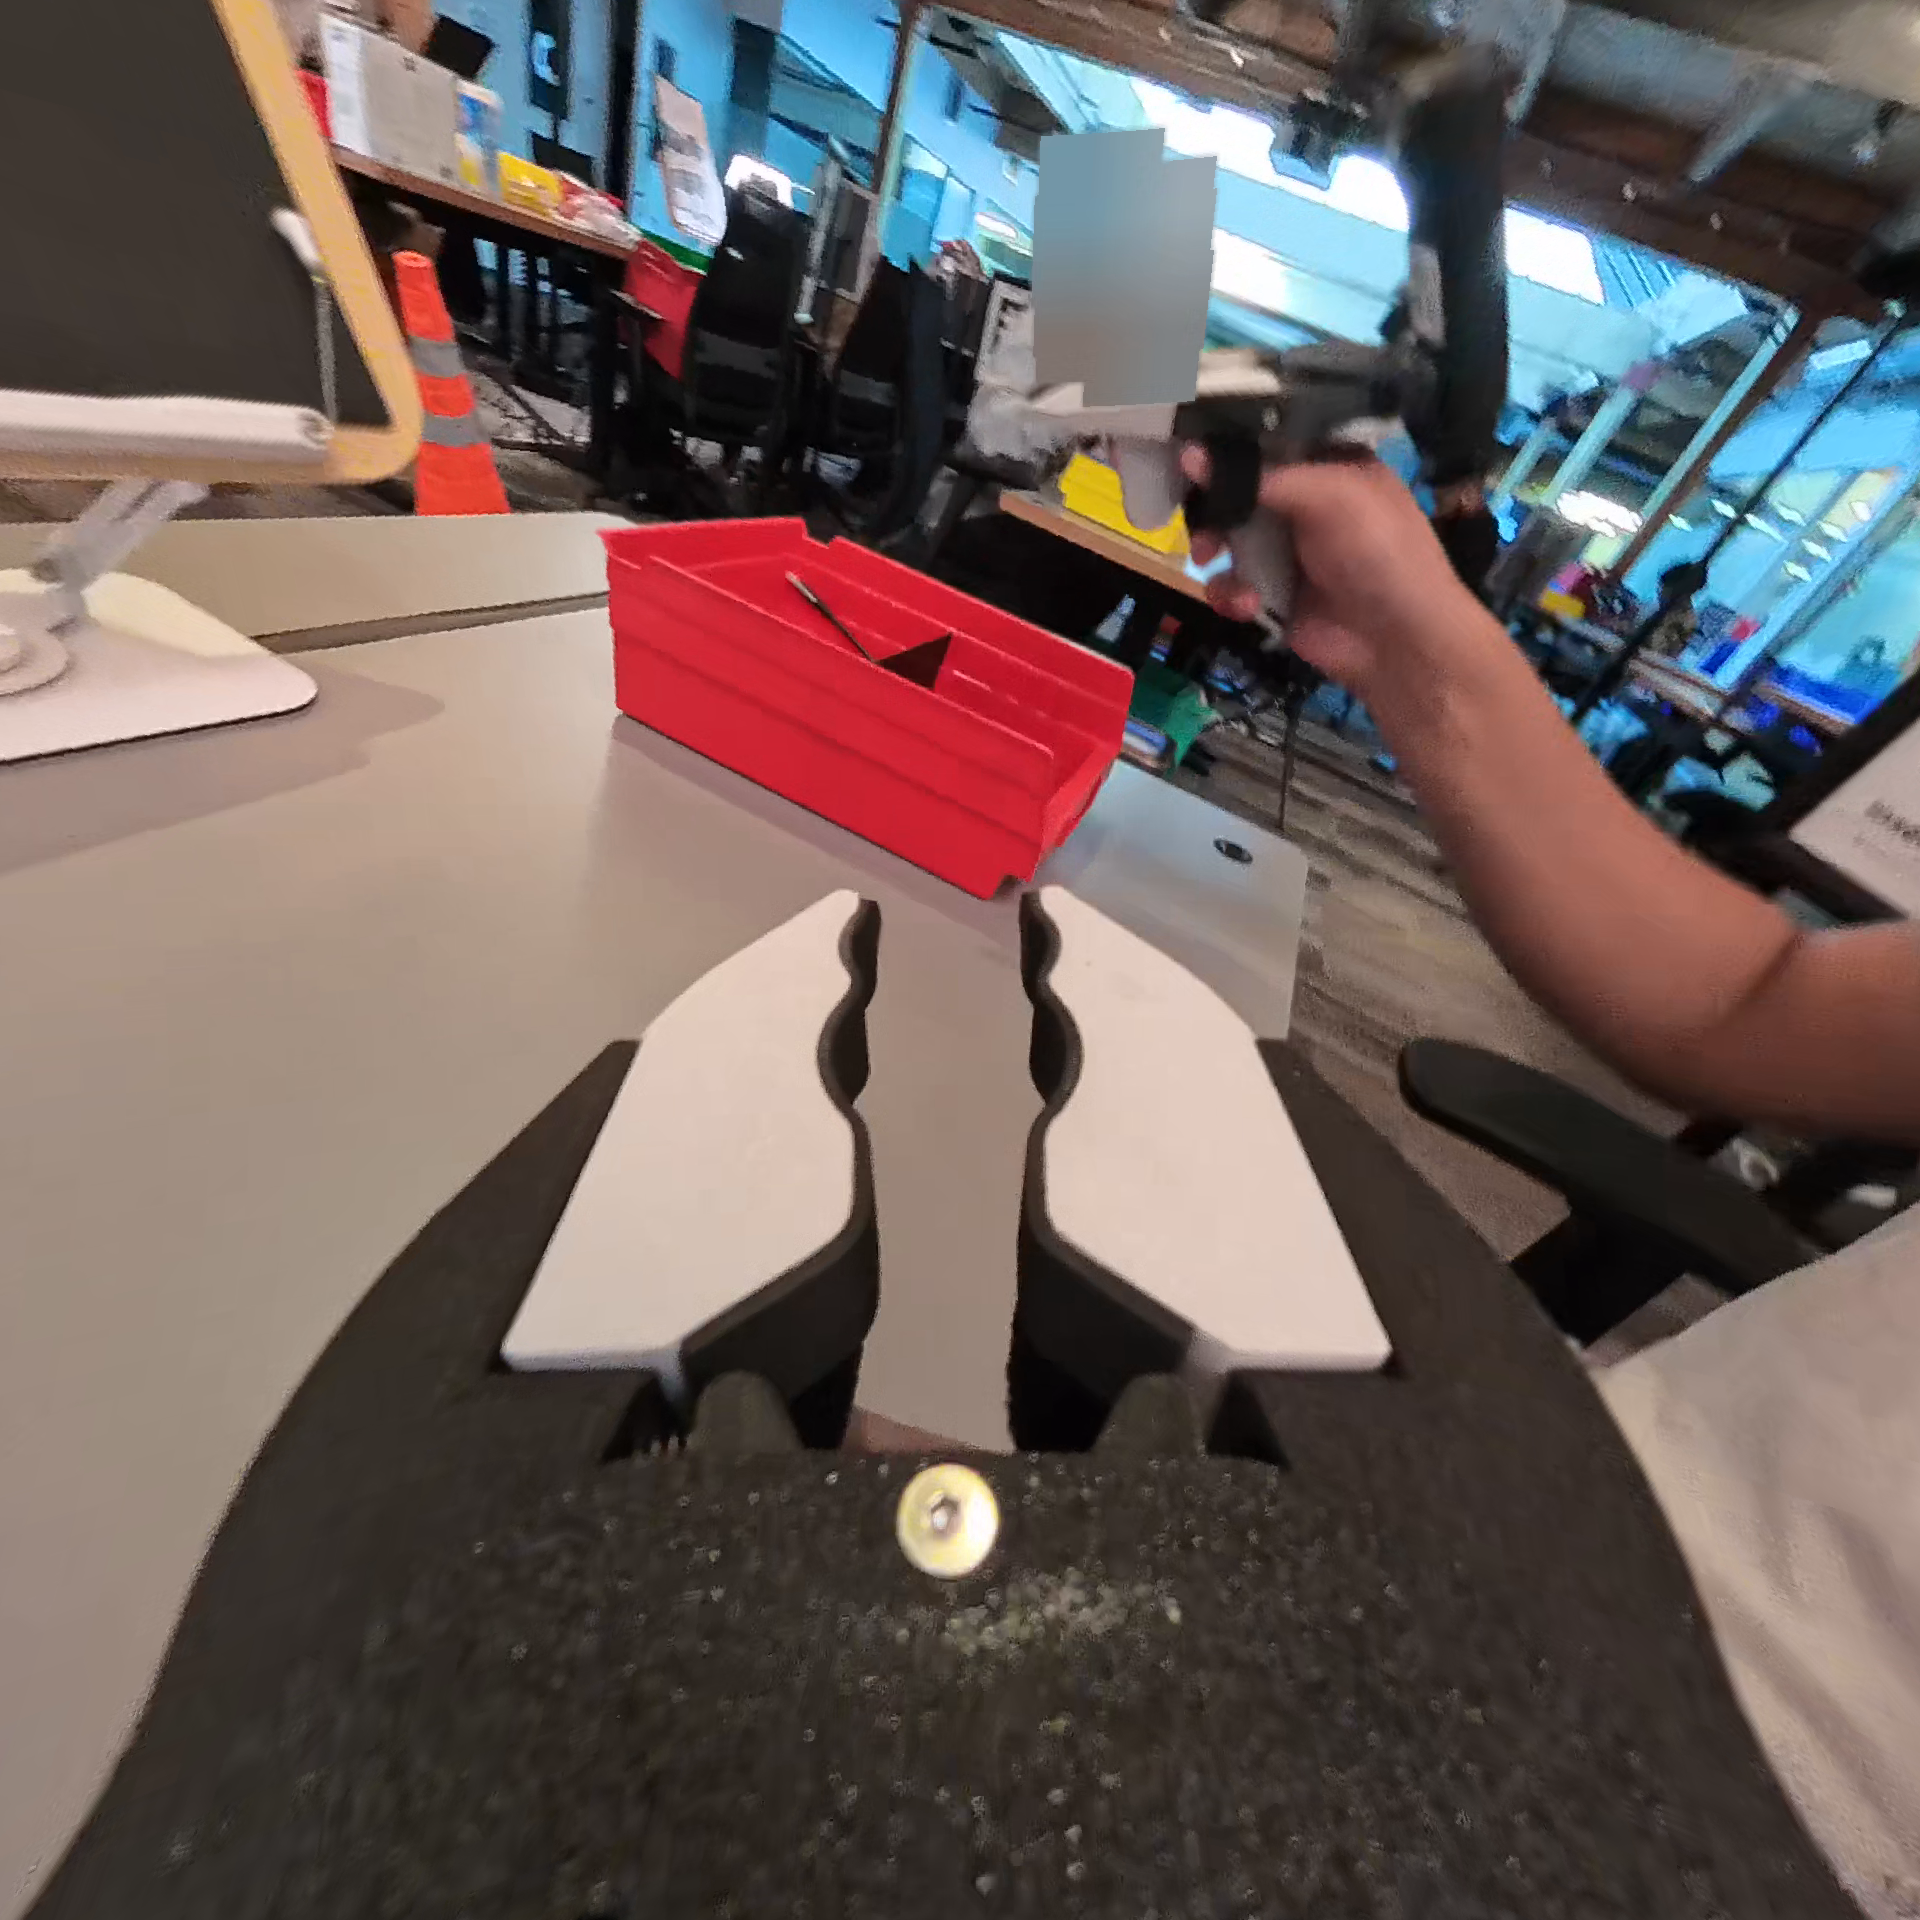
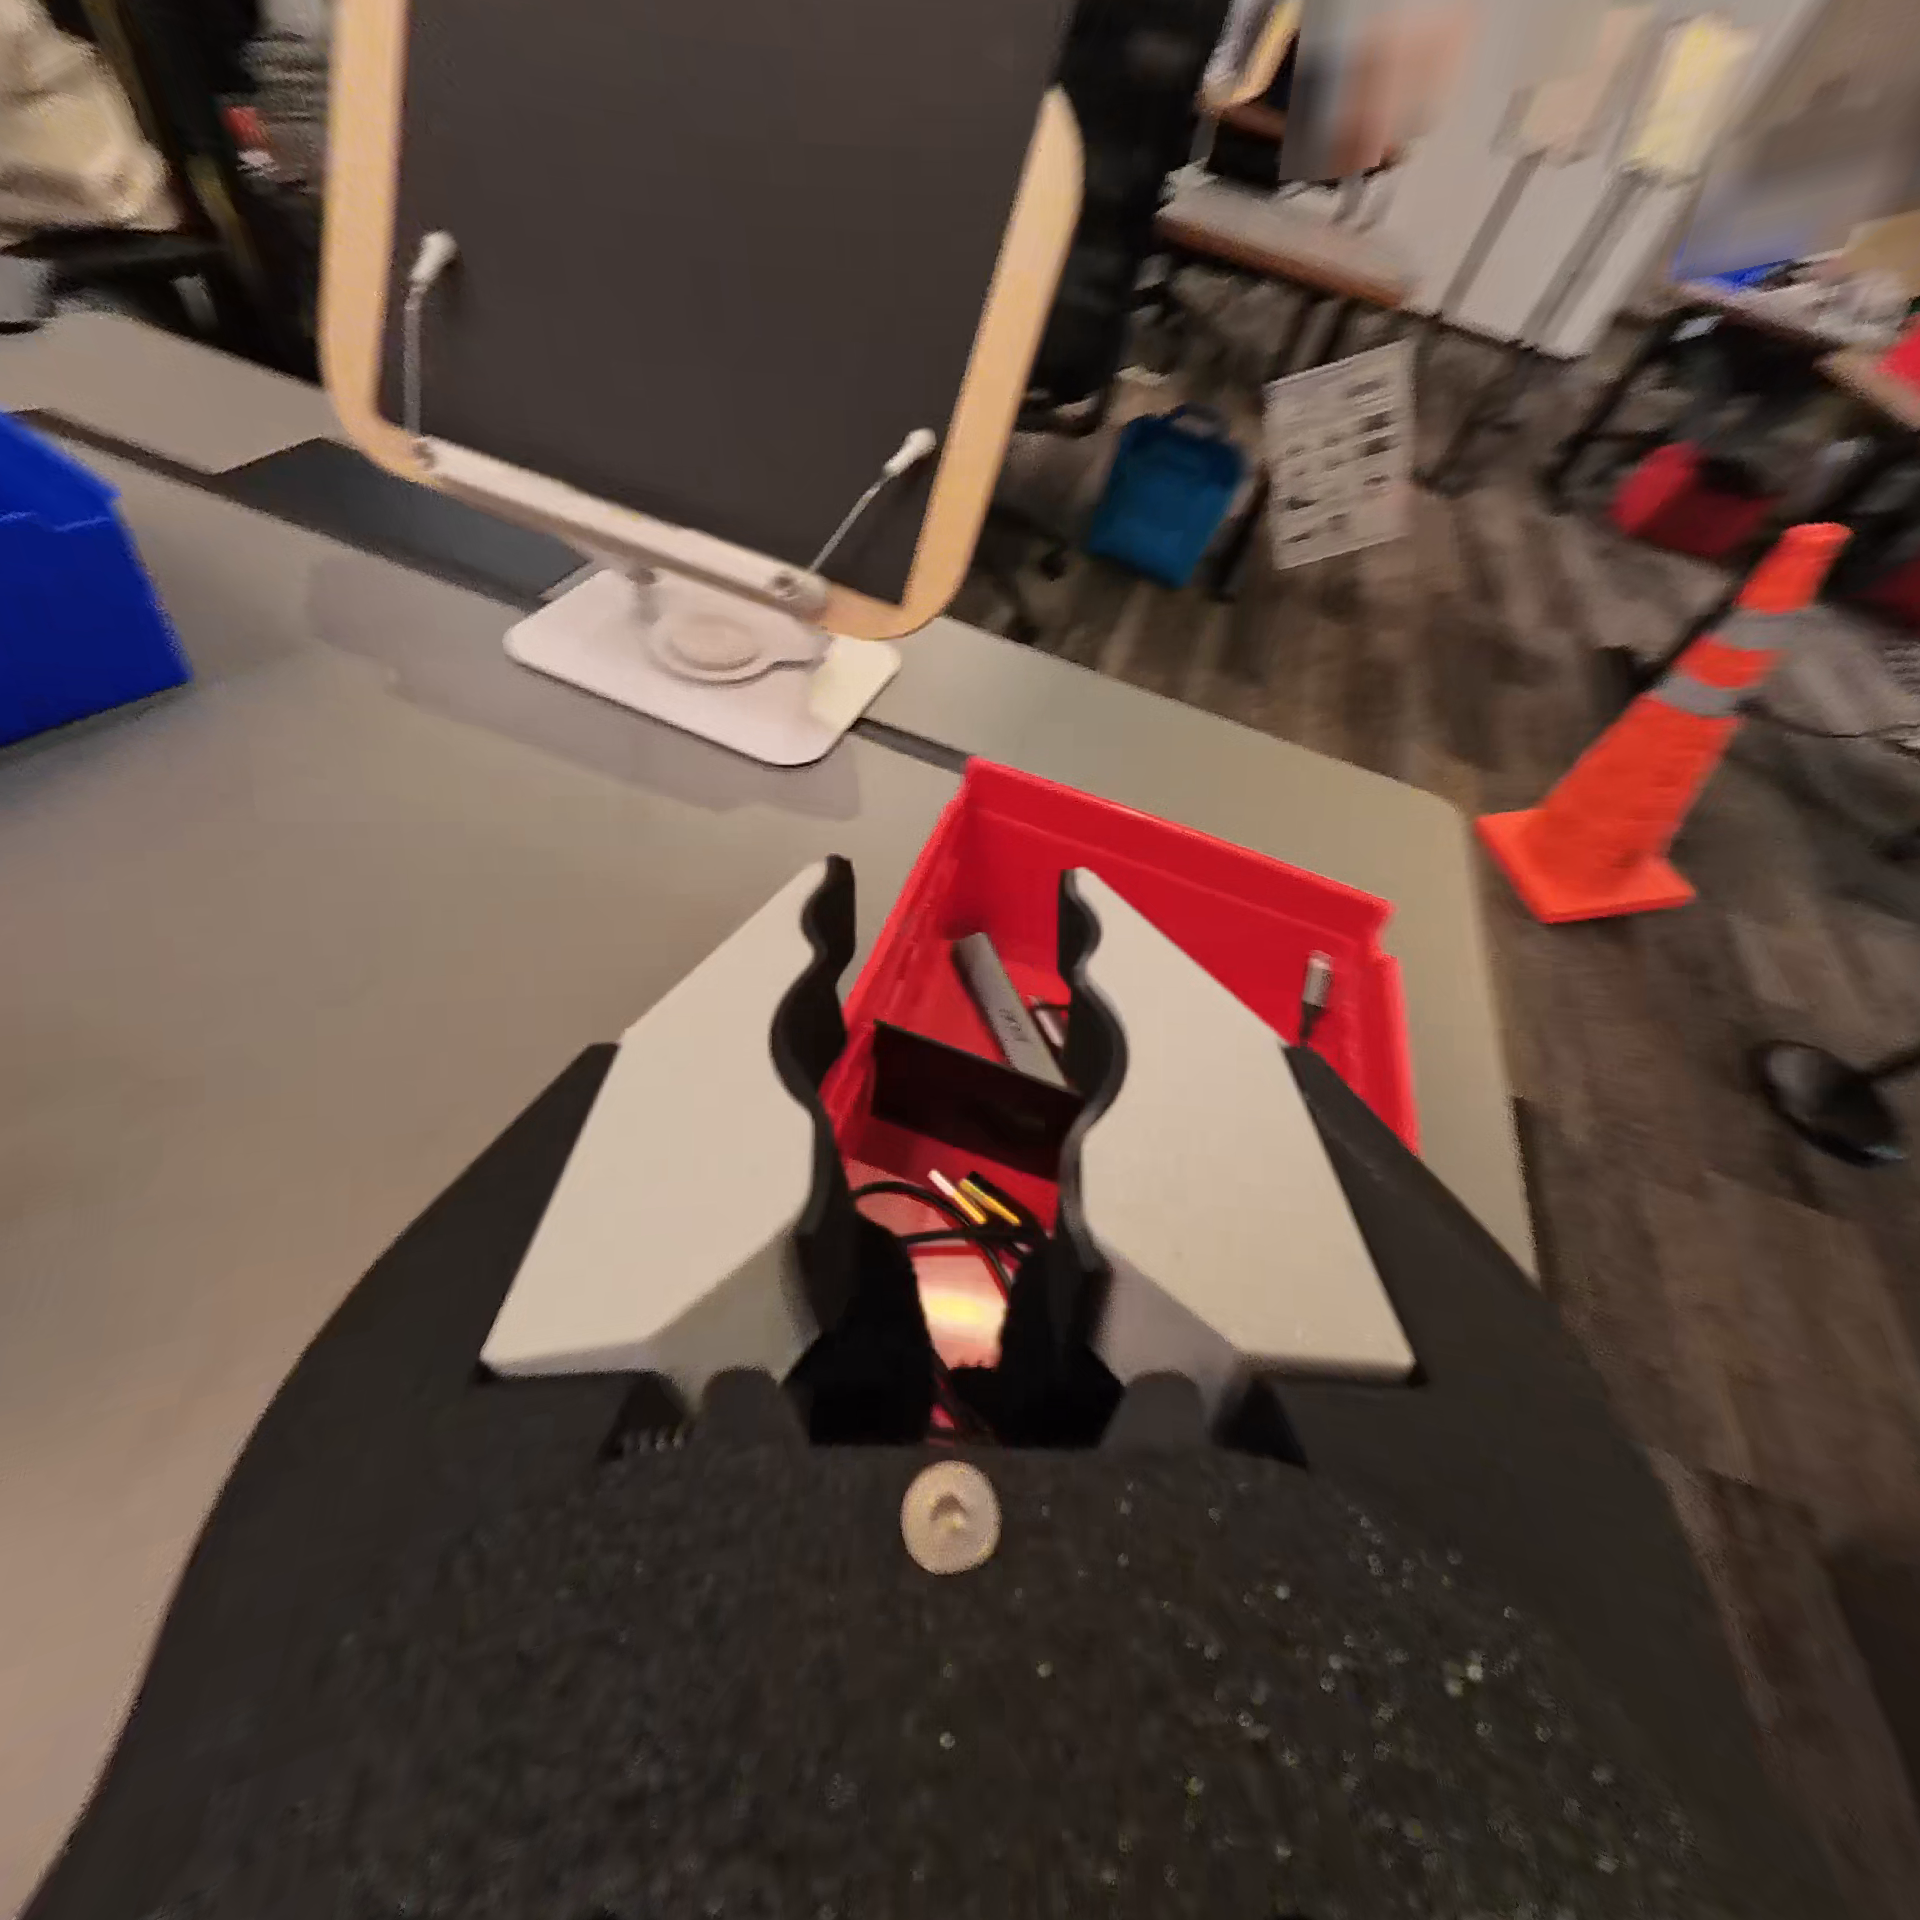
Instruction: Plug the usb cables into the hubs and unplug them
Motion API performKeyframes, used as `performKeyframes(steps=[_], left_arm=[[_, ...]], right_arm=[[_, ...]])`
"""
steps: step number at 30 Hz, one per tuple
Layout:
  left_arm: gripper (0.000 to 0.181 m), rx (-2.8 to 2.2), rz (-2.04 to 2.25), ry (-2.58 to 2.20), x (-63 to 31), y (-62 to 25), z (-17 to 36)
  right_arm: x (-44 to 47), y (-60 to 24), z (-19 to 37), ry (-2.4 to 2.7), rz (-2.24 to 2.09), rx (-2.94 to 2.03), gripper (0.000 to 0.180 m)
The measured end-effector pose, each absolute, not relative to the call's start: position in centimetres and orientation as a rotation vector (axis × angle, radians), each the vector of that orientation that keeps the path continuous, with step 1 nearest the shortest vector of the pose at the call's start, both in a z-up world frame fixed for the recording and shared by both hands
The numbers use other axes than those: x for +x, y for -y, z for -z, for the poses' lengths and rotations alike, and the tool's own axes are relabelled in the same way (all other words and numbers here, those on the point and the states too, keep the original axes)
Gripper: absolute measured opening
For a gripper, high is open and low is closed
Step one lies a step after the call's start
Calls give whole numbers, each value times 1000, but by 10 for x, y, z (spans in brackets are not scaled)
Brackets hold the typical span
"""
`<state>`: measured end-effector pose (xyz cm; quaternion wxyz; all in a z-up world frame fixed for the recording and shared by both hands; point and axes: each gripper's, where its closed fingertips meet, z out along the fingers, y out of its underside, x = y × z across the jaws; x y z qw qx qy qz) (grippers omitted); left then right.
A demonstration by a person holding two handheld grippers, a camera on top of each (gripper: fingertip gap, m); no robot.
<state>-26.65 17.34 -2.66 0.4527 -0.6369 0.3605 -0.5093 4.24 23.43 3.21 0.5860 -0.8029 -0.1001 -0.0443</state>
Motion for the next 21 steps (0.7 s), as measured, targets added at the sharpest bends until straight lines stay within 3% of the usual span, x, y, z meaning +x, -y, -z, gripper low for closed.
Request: performKeyframes(steps=[5,9,13,21], left_arm=[[26,-1659,1152,-651,-312,-157,28],[26,-1763,1036,-410,-357,-148,62],[26,-1825,970,-216,-394,-139,96],[26,-1918,828,-279,-414,-144,114]], right_arm=[[43,-189,-37,137,345,-1726,28],[26,-154,-28,147,392,-1569,24],[6,-124,-9,175,386,-1457,7],[-10,-105,26,254,379,-1430,3]])
